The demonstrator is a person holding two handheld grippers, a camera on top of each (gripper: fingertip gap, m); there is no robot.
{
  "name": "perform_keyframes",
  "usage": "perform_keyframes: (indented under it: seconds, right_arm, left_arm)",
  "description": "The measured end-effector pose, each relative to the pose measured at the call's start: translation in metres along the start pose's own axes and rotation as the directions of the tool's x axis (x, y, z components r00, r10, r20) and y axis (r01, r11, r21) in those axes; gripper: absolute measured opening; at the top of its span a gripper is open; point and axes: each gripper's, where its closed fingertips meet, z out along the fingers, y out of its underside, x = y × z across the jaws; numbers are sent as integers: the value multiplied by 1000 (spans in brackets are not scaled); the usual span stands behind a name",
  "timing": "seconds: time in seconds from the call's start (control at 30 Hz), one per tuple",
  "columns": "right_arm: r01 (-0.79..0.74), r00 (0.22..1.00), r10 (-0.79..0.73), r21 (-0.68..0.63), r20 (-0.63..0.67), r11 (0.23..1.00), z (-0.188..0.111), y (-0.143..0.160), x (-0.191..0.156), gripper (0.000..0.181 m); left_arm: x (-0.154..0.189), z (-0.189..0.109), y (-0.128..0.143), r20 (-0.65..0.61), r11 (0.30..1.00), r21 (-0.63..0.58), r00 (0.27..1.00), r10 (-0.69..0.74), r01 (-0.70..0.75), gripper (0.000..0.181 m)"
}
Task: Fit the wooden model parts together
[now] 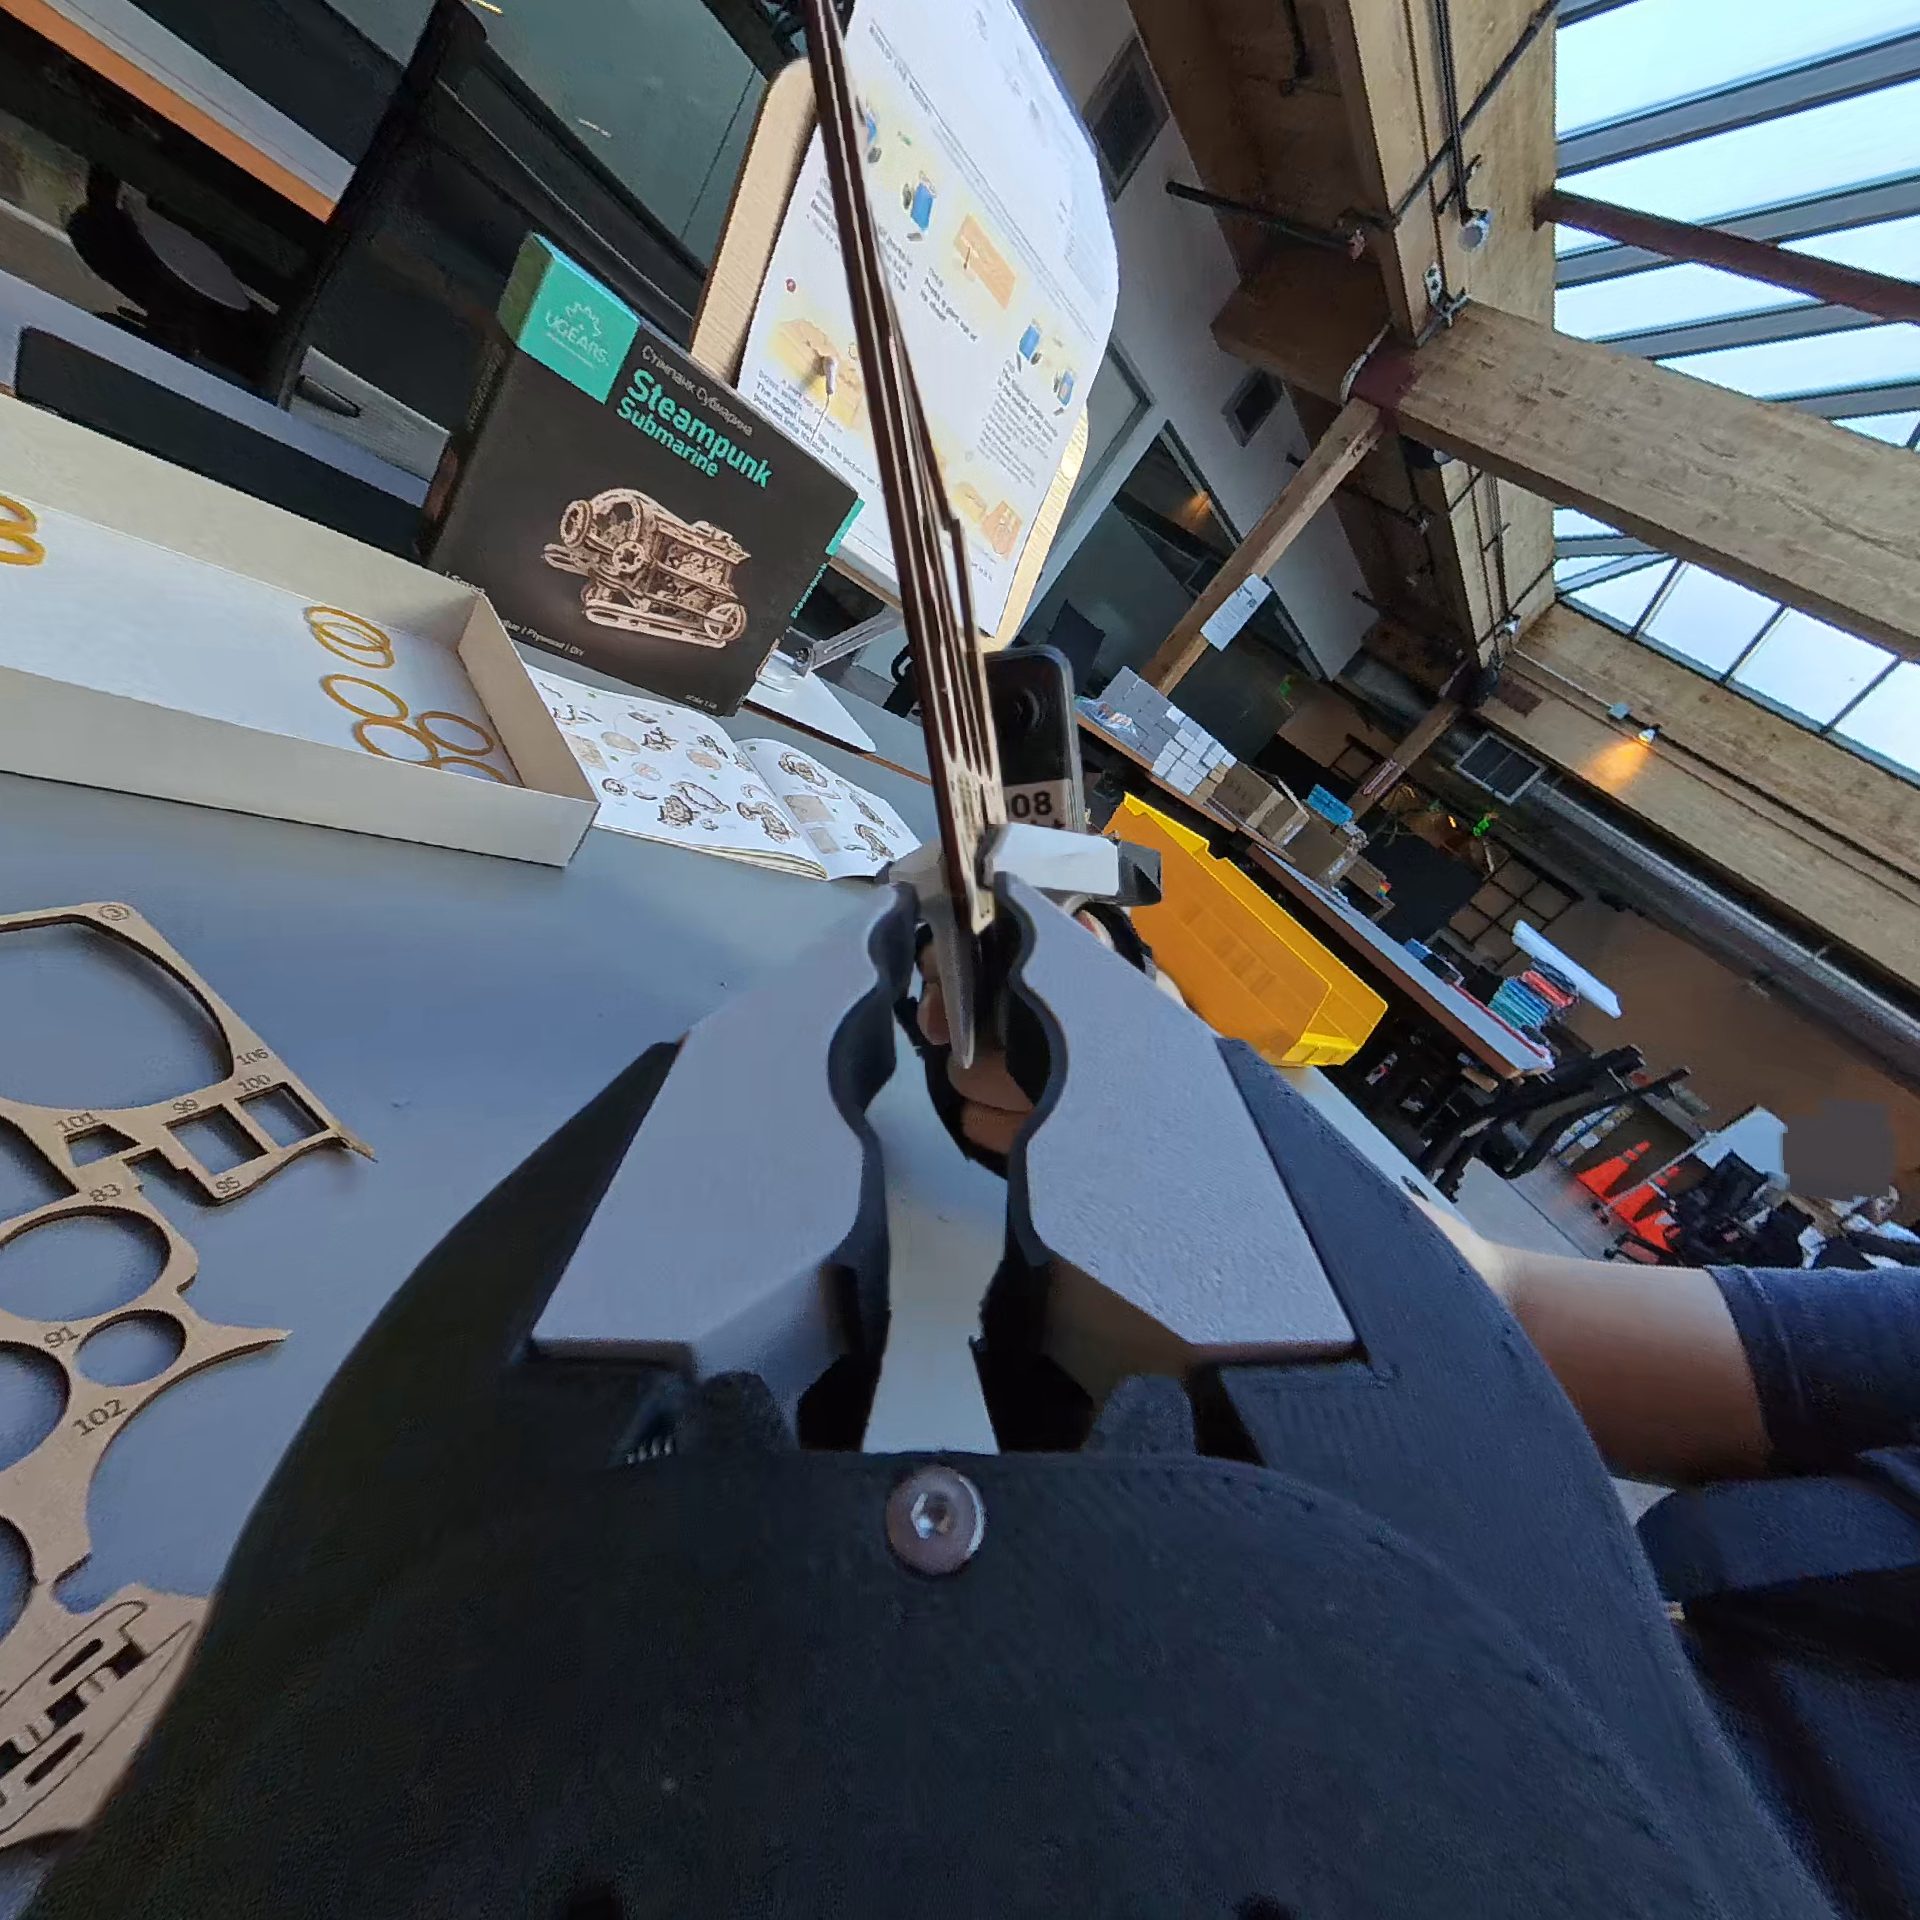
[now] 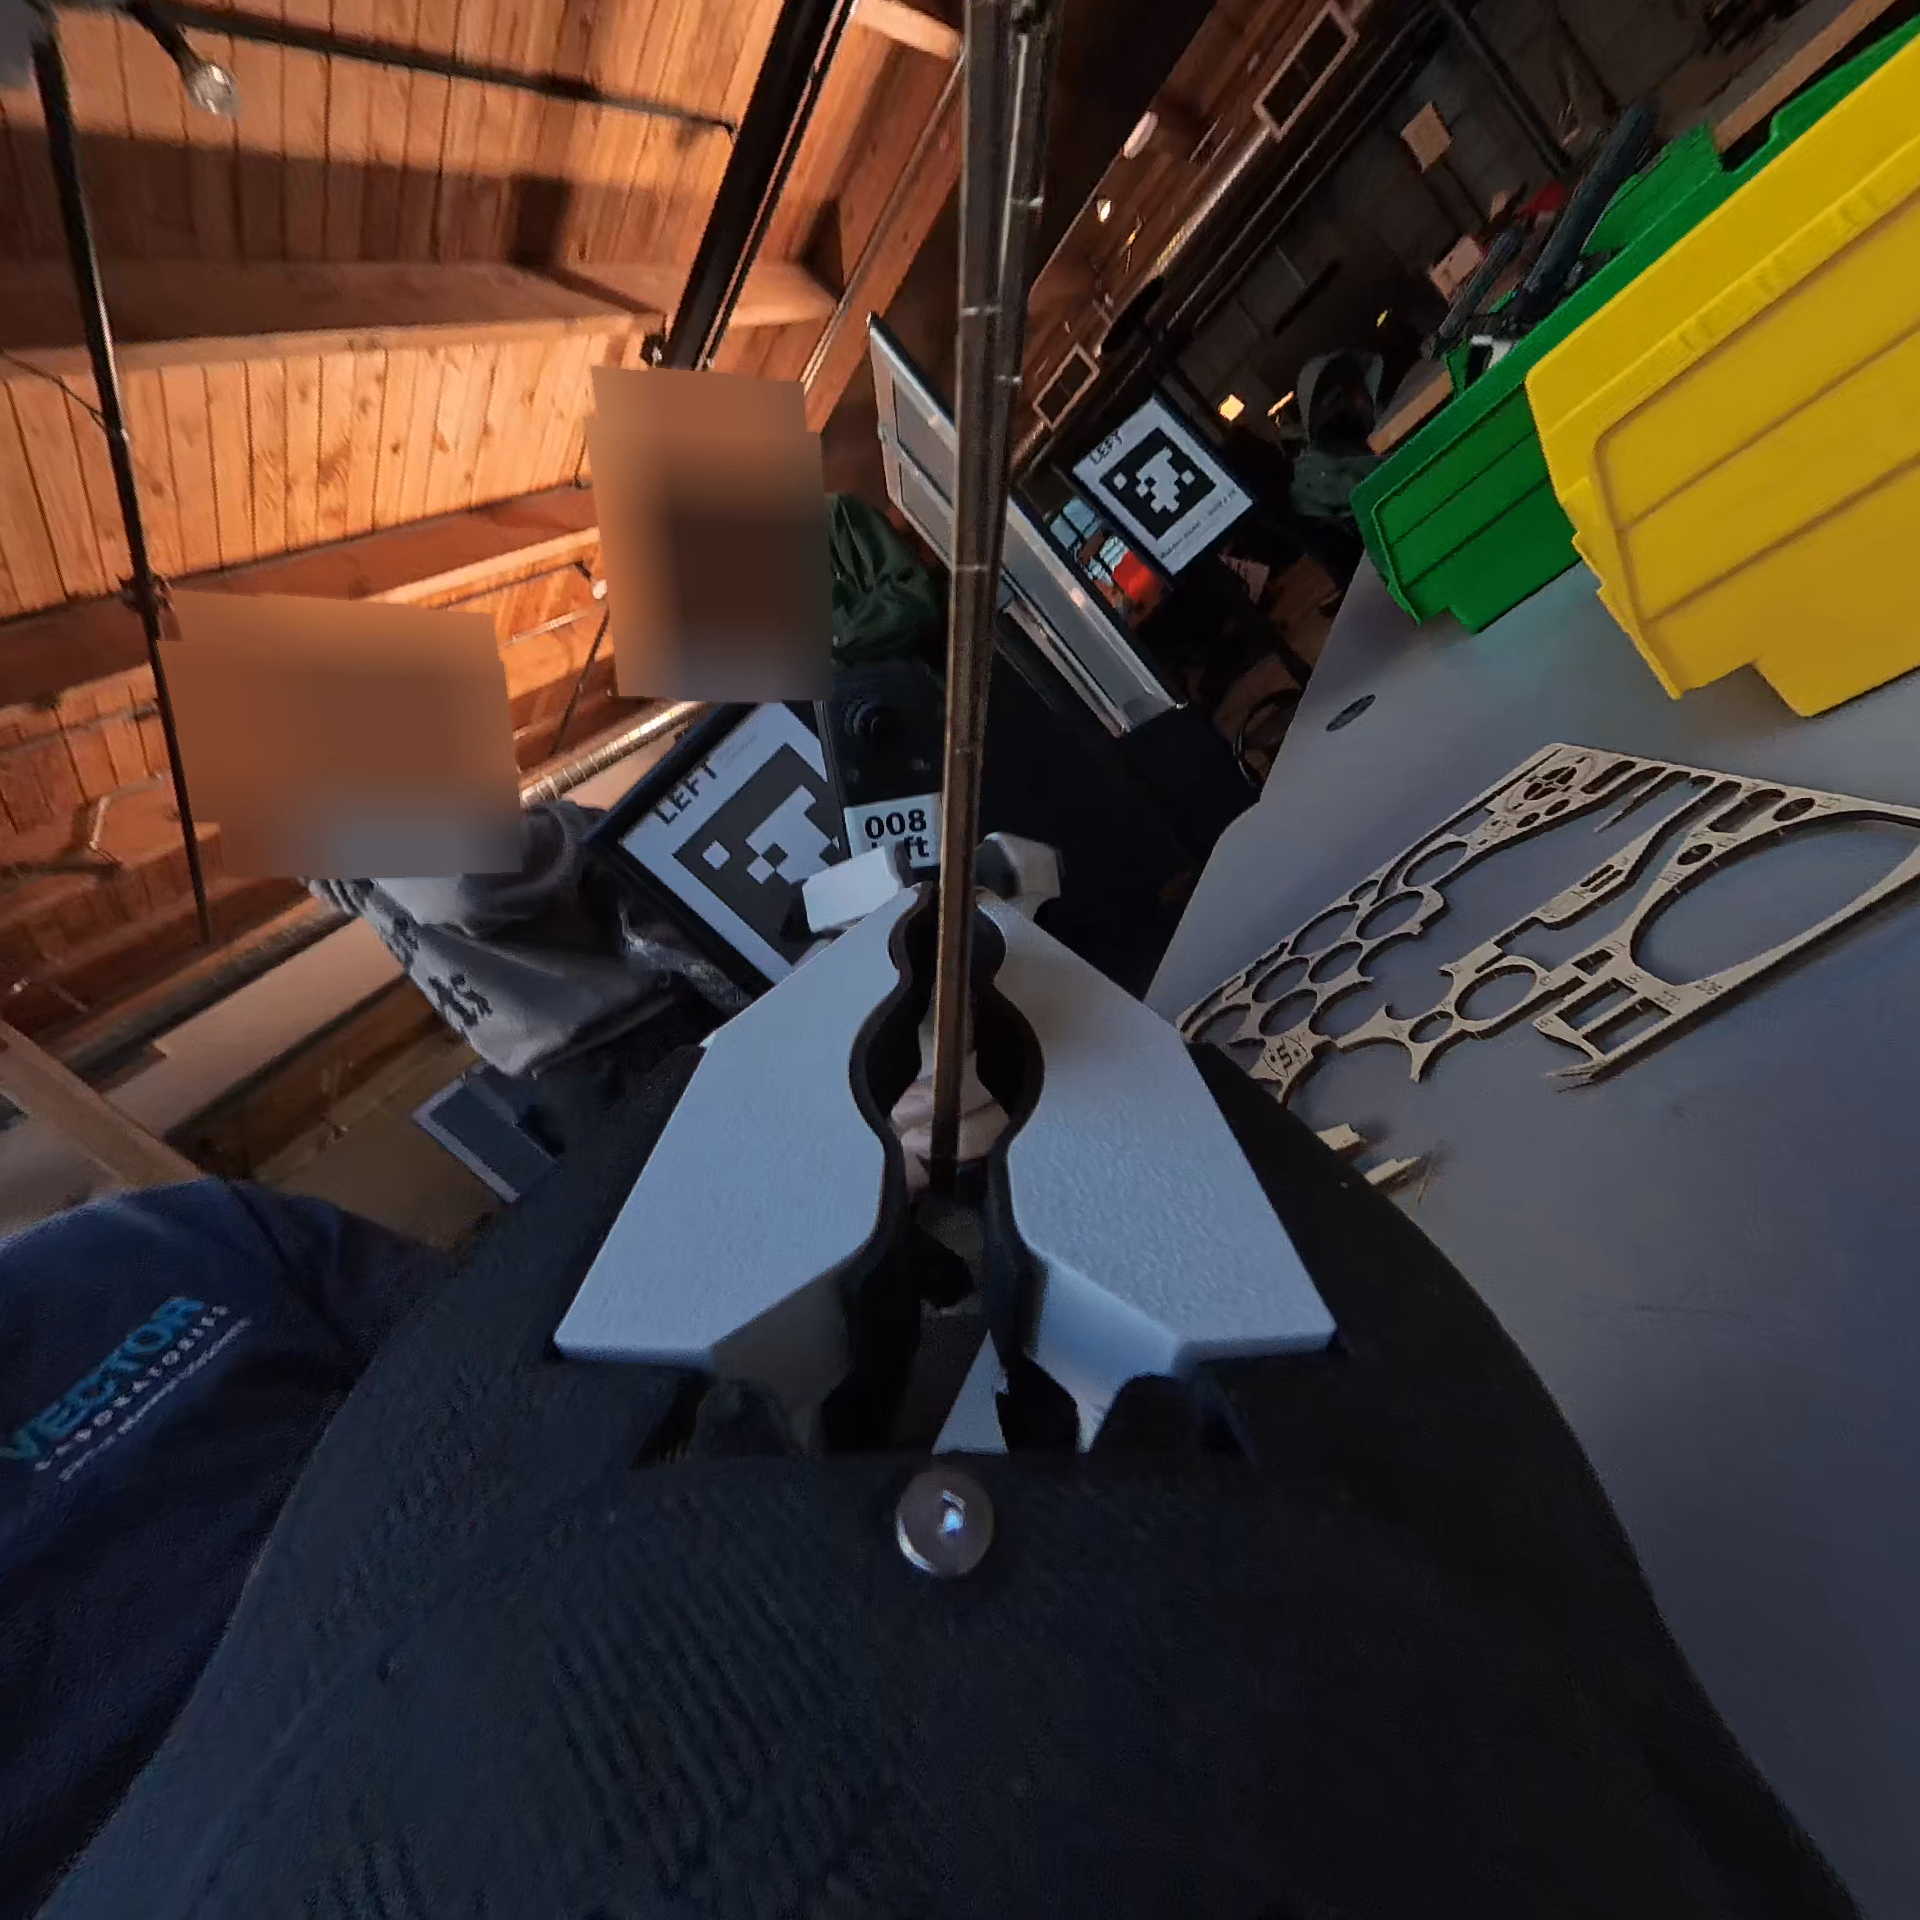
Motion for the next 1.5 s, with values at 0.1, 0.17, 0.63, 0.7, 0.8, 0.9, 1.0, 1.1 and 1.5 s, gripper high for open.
perform_keyframes:
  seconds: [0.1,0.17,0.63,0.7,0.8,0.9,1.0,1.1,1.5]
  right_arm:
    - [64,998,-65,-122,-4,990,-7,4,-5,1]
    - [105,993,-113,-209,-25,972,-11,11,-5,1]
    - [144,984,-174,-399,-39,906,-23,34,-5,4]
    - [127,986,-149,-258,-68,958,-21,15,-4,20]
    - [73,996,-76,-66,-43,995,-27,1,-12,26]
    - [43,996,-39,49,-78,998,-36,11,-9,26]
    - [21,994,-9,117,-107,993,-44,26,-8,22]
    - [71,987,-44,171,-157,983,-52,23,-8,19]
    - [115,990,-109,68,-86,991,-49,22,-31,1]
  left_arm:
    - [-1,-4,-9,11,1000,7,1000,24,-24,36]
    - [7,-2,-10,-35,999,-33,999,27,-29,35]
    - [18,9,13,-133,986,-164,991,22,-43,0]
    - [17,10,4,-132,995,-91,990,-49,38,0]
    - [13,10,-10,-135,987,55,981,-140,148,0]
    - [12,14,-10,-114,978,127,982,-149,163,0]
    - [16,22,-3,-84,983,132,989,-119,130,0]
    - [23,28,5,-81,988,118,993,-89,99,0]
    - [42,31,13,-253,981,113,959,-126,158,10]
